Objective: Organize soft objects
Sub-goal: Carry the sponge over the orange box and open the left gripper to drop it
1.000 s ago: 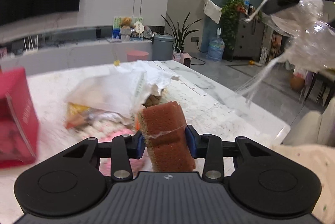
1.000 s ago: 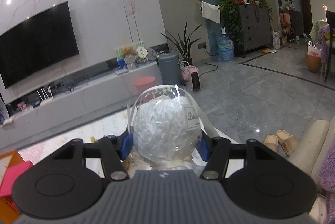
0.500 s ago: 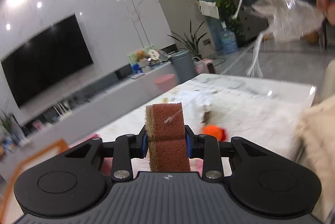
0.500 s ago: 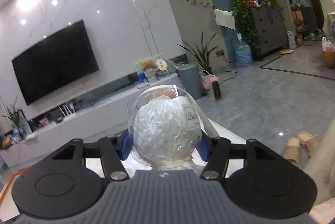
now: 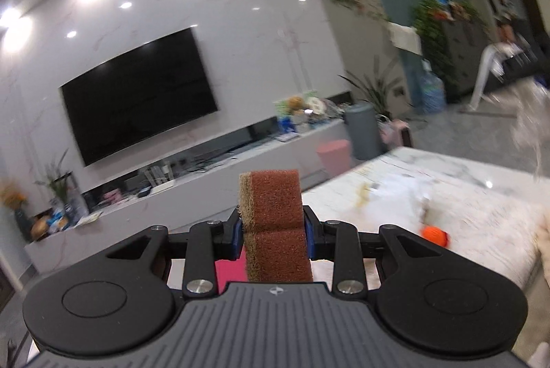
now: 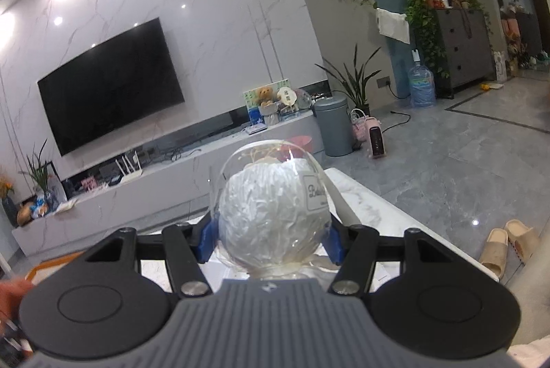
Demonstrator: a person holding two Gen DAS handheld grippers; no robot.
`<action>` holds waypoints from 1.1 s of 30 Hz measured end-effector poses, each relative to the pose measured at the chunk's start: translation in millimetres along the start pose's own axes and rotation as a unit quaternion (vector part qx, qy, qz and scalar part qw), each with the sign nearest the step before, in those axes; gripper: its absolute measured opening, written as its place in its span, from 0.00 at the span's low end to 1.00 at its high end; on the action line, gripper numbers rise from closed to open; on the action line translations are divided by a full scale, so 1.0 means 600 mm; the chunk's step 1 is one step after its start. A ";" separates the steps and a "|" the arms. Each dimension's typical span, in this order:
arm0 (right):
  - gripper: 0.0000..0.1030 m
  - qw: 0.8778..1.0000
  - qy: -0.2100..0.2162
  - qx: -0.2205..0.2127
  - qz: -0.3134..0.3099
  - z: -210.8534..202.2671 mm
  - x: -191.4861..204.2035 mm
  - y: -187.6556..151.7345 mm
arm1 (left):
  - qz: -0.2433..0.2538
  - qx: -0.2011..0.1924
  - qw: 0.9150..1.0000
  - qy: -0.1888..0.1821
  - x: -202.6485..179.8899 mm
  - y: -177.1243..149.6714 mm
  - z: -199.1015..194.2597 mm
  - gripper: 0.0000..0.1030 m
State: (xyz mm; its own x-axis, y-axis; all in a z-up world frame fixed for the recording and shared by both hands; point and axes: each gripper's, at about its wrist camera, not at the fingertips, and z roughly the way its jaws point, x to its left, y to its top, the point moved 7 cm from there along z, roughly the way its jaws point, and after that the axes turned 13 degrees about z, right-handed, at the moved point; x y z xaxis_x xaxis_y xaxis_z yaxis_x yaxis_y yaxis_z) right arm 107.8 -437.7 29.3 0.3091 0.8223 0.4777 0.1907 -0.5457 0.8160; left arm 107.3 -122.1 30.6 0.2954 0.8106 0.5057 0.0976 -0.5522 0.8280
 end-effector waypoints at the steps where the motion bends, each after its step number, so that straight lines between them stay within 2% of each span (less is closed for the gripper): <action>1: 0.58 1.000 0.002 0.001 -0.004 0.000 0.008 -0.002 | -0.016 0.003 1.000 0.006 0.020 -0.002 -0.002 0.36; 6: 0.58 0.999 0.032 0.011 -0.023 -0.001 0.061 -0.015 | -0.093 0.006 0.995 0.029 0.116 -0.022 -0.009 0.36; 12: 0.58 0.992 0.111 0.045 -0.048 0.000 0.155 -0.043 | -0.124 0.014 0.992 0.034 0.199 -0.066 0.000 0.36; 15: 0.58 0.986 0.140 0.055 -0.076 -0.005 0.207 -0.063 | -0.140 0.028 0.989 0.039 0.235 -0.104 0.017 0.36; 18: 0.58 0.979 0.169 0.070 -0.094 -0.011 0.248 -0.089 | -0.169 0.062 0.983 0.042 0.267 -0.154 0.040 0.36; 22: 0.58 0.963 0.235 0.102 -0.079 -0.016 0.293 -0.115 | -0.205 0.085 0.975 0.017 0.282 -0.203 0.069 0.36; 25: 0.58 0.949 0.280 0.138 -0.050 -0.019 0.322 -0.131 | -0.207 0.116 0.971 0.011 0.288 -0.231 0.091 0.36; 33: 0.58 0.920 0.338 0.200 -0.014 -0.029 0.390 -0.179 | -0.223 0.171 0.960 0.001 0.293 -0.291 0.106 0.36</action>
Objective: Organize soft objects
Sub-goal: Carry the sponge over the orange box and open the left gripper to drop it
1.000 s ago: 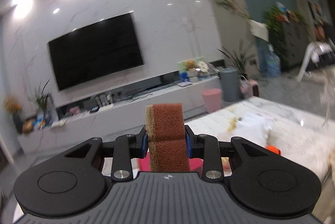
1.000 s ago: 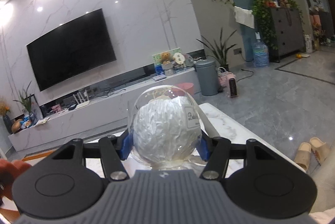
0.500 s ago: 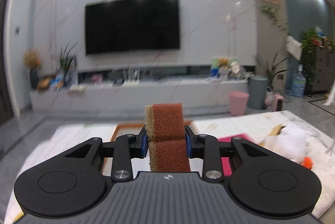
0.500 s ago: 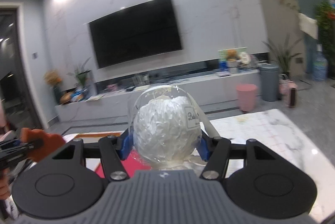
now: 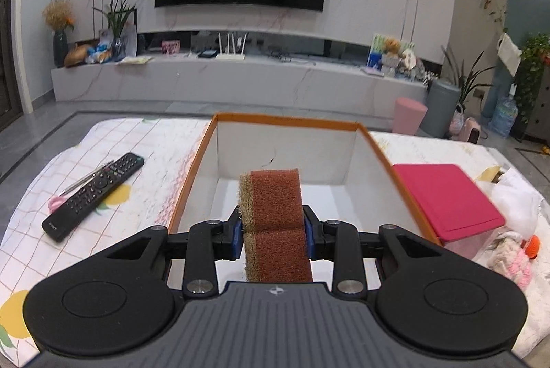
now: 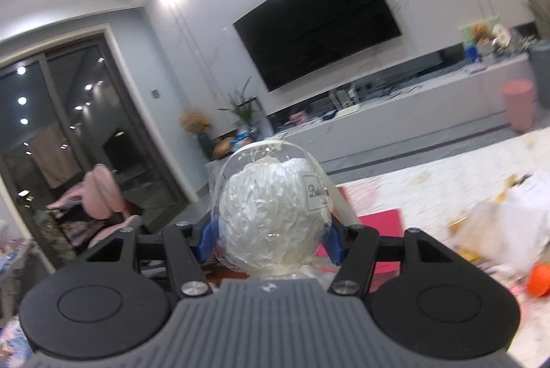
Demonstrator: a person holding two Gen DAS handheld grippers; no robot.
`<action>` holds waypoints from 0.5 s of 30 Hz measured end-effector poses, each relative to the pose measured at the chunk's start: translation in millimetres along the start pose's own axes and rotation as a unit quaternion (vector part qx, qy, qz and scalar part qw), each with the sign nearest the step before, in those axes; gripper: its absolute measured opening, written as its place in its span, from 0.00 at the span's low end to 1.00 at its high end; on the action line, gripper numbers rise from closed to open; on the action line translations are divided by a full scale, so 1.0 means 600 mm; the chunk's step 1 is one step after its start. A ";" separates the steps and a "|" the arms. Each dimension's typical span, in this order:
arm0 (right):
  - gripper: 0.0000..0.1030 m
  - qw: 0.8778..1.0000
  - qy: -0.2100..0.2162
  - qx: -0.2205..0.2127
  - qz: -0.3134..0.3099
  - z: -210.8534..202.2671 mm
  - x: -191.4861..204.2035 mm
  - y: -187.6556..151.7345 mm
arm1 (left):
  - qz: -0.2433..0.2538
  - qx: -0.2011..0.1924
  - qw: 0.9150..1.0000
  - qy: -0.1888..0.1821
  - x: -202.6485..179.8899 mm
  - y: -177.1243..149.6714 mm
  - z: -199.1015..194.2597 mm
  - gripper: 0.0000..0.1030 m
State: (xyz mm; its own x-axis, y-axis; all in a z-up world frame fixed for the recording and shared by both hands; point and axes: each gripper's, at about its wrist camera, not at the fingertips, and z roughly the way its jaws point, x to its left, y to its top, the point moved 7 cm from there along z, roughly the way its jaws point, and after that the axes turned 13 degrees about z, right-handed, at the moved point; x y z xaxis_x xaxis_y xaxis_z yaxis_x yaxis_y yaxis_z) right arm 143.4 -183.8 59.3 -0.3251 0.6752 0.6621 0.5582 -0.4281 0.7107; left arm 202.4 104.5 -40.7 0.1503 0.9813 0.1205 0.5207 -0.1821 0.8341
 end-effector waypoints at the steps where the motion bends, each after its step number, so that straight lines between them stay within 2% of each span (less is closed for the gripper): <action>1: 0.58 1.000 0.011 0.006 0.008 0.006 0.006 -0.004 | -0.001 0.004 1.000 0.000 0.002 -0.002 0.001 0.36; 6: 0.58 0.995 0.071 0.041 0.064 0.036 0.019 -0.015 | -0.010 0.017 1.000 0.002 0.014 -0.006 0.000 0.36; 11: 0.58 0.991 0.088 0.060 0.078 0.046 0.042 -0.031 | -0.024 0.036 0.999 -0.007 0.023 -0.008 0.005 0.36; 15: 0.58 0.984 0.115 0.088 0.108 0.063 0.060 -0.029 | -0.021 0.055 0.998 -0.014 0.023 -0.017 0.012 0.36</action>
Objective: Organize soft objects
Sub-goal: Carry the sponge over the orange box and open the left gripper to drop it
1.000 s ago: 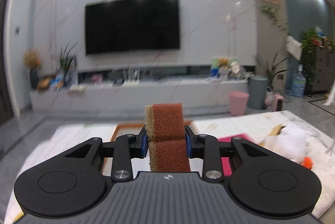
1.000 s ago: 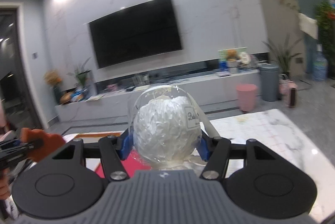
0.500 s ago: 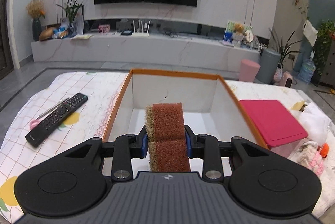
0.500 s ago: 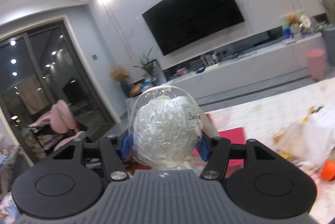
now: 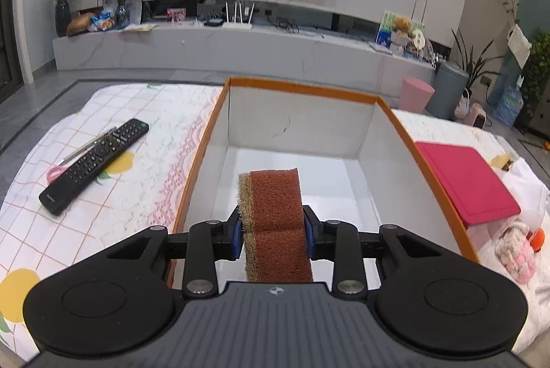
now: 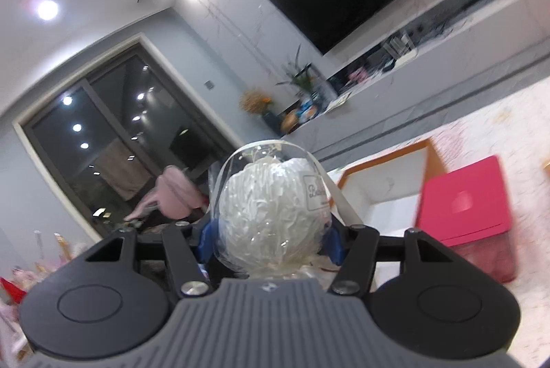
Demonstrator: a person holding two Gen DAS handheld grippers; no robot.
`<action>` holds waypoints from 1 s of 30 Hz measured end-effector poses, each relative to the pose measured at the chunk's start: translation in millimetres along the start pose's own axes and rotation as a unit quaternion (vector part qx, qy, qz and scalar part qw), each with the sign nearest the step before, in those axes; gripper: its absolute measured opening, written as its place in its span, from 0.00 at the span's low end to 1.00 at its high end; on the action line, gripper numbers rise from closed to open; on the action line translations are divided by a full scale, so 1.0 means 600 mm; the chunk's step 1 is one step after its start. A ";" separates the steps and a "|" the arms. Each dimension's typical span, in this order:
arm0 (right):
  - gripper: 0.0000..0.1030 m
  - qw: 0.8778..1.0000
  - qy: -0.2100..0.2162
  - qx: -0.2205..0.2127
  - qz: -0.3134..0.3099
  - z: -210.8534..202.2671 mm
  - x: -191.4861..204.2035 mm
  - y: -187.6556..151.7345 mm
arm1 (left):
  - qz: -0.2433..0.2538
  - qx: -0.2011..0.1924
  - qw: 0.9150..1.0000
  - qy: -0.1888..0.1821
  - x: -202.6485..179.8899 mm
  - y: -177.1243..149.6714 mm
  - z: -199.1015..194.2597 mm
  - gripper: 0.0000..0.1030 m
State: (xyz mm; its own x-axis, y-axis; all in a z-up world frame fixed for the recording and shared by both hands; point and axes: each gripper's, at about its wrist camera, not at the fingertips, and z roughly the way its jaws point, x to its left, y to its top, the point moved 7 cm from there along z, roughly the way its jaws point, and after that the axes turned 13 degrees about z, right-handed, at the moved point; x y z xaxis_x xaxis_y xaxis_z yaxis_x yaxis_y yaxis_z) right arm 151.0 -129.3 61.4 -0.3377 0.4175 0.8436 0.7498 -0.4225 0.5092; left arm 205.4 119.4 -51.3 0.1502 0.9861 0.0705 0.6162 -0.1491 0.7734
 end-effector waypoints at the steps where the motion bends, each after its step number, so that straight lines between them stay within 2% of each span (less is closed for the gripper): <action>1: 0.58 1.000 0.007 0.011 0.018 0.001 0.001 -0.004 | 0.000 0.003 1.000 0.002 0.001 0.000 0.001 0.36; 4: 0.58 0.993 0.040 0.052 0.094 0.036 -0.003 -0.007 | 0.002 0.007 1.000 0.014 0.004 -0.001 -0.001 0.36; 6: 0.58 0.990 0.050 0.067 0.111 0.053 -0.002 -0.005 | 0.003 0.006 1.000 0.020 0.009 0.000 -0.002 0.37; 12: 0.58 0.993 0.034 0.080 0.080 0.121 0.022 -0.007 | 0.003 0.008 1.000 0.027 0.025 -0.007 -0.002 0.37; 16: 0.58 0.996 -0.015 0.080 0.038 0.167 0.022 -0.008 | -0.025 0.005 1.000 0.005 0.042 -0.005 -0.001 0.37; 21: 0.58 0.998 -0.039 0.055 0.007 0.211 0.025 -0.011 | -0.015 0.001 1.000 0.005 0.041 -0.006 0.001 0.39; 24: 0.58 0.995 -0.073 0.046 -0.042 0.232 0.030 -0.018 | -0.016 -0.001 1.000 -0.002 0.041 -0.006 -0.001 0.45; 26: 0.58 0.995 -0.077 0.057 -0.037 0.242 0.024 -0.025 | -0.019 -0.005 1.000 -0.013 0.040 -0.006 -0.002 0.50; 29: 0.58 0.994 -0.084 0.061 -0.025 0.247 0.009 -0.028 | -0.028 -0.015 0.999 -0.035 0.037 -0.004 -0.007 0.66; 30: 0.58 0.994 -0.088 0.059 -0.025 0.247 0.006 -0.030 | -0.031 -0.018 0.998 -0.044 0.036 -0.002 -0.010 0.77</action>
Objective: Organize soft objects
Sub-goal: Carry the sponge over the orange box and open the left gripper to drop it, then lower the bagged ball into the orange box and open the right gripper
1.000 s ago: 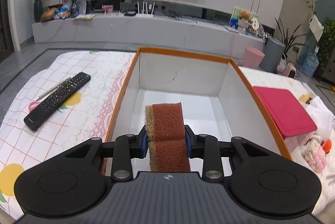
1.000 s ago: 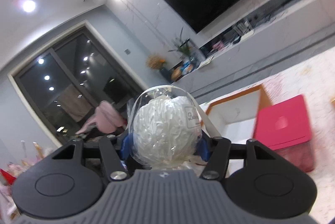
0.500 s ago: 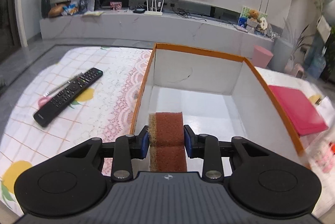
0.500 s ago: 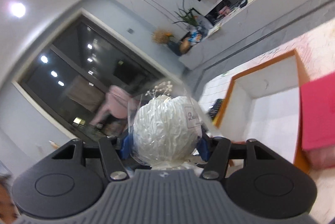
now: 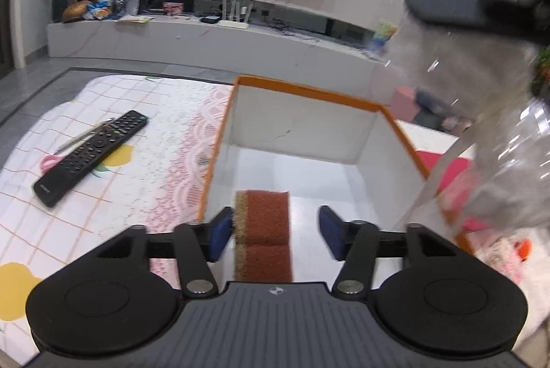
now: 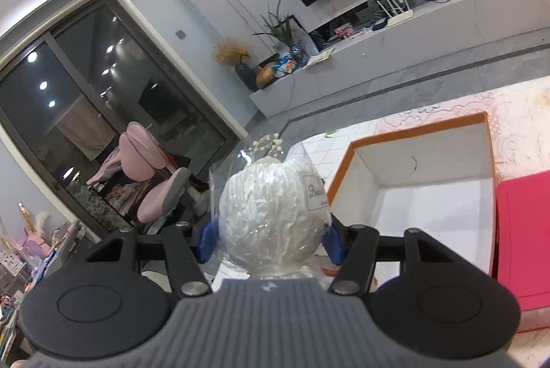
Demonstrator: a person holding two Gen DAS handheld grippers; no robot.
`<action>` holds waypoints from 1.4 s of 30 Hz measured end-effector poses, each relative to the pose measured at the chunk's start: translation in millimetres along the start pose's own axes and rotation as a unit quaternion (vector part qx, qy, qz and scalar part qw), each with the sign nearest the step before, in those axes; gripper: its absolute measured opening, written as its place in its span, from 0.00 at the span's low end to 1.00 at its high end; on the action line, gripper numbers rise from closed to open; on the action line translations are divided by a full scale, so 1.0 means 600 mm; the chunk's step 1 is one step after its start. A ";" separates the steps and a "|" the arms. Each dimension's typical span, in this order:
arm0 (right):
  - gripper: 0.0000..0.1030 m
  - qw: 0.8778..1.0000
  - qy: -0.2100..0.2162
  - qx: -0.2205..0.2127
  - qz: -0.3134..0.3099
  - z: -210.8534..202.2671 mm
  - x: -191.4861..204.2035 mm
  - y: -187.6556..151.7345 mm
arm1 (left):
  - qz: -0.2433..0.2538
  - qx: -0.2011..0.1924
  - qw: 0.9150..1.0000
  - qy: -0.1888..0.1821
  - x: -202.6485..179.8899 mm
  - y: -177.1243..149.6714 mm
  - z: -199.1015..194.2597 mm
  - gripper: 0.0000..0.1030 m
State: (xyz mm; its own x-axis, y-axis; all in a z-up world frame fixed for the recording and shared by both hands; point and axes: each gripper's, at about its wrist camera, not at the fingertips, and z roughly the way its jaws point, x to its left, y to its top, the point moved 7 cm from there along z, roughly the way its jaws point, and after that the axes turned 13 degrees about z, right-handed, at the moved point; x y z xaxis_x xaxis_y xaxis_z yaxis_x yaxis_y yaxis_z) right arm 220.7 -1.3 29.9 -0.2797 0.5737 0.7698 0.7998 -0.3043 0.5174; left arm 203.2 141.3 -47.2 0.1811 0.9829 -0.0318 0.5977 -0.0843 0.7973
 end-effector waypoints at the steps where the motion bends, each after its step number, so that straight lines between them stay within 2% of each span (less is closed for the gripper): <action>1: 0.58 1.000 -0.001 -0.002 0.001 -0.002 -0.003 -0.002 | -0.004 -0.005 1.000 -0.005 0.000 0.001 -0.003 0.91; 5: 0.58 1.000 -0.008 -0.005 0.015 0.005 -0.009 -0.003 | 0.009 -0.035 0.999 0.007 -0.003 0.007 -0.019 0.92; 12: 0.58 0.999 0.004 -0.029 0.029 -0.019 -0.020 0.007 | 0.036 -0.057 0.997 0.025 0.003 0.034 -0.037 0.92; 14: 0.58 0.999 0.008 -0.041 0.026 -0.030 -0.019 0.011 | 0.028 -0.060 0.997 0.028 0.020 0.036 -0.042 0.93; 18: 0.58 0.999 -0.018 -0.049 0.012 -0.032 -0.033 0.006 | -0.010 -0.078 0.994 0.070 0.067 0.036 -0.050 0.93; 23: 0.58 0.997 -0.077 -0.012 -0.007 0.019 -0.059 -0.022 | -0.041 -0.061 0.995 0.061 0.091 0.030 -0.037 0.92; 25: 0.58 0.994 -0.106 0.011 -0.018 0.053 -0.069 -0.045 | -0.039 -0.056 0.995 0.067 0.095 0.024 -0.035 0.93; 27: 0.58 0.992 -0.118 0.027 -0.027 0.081 -0.075 -0.066 | -0.040 -0.056 0.995 0.075 0.102 0.022 -0.036 0.92; 31: 0.58 0.995 -0.077 0.039 -0.055 0.111 -0.050 -0.090 | -0.073 -0.065 0.992 0.084 0.132 0.016 -0.053 0.92; 33: 0.58 0.994 -0.065 0.060 -0.071 0.129 -0.031 -0.097 | -0.091 -0.067 0.990 0.086 0.150 0.012 -0.057 0.93; 37: 0.58 0.979 -0.123 0.099 -0.130 0.164 -0.021 -0.110 | -0.124 -0.056 0.987 0.084 0.178 0.000 -0.054 0.92; 39: 0.59 0.973 -0.156 0.112 -0.129 0.175 -0.026 -0.106 | -0.131 -0.054 0.986 0.084 0.182 -0.004 -0.055 0.93; 42: 0.59 0.970 -0.179 0.118 -0.113 0.185 -0.026 -0.093 | -0.135 -0.056 0.986 0.084 0.182 -0.004 -0.058 0.92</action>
State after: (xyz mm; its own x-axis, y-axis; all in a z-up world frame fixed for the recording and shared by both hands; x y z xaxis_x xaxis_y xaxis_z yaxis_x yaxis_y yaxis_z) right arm 239.2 91.1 -52.5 -0.2942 0.8453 0.4459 0.8504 0.0185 0.5259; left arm 194.5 254.8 -31.8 -0.1109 0.9810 -0.1589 0.5143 0.1935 0.8355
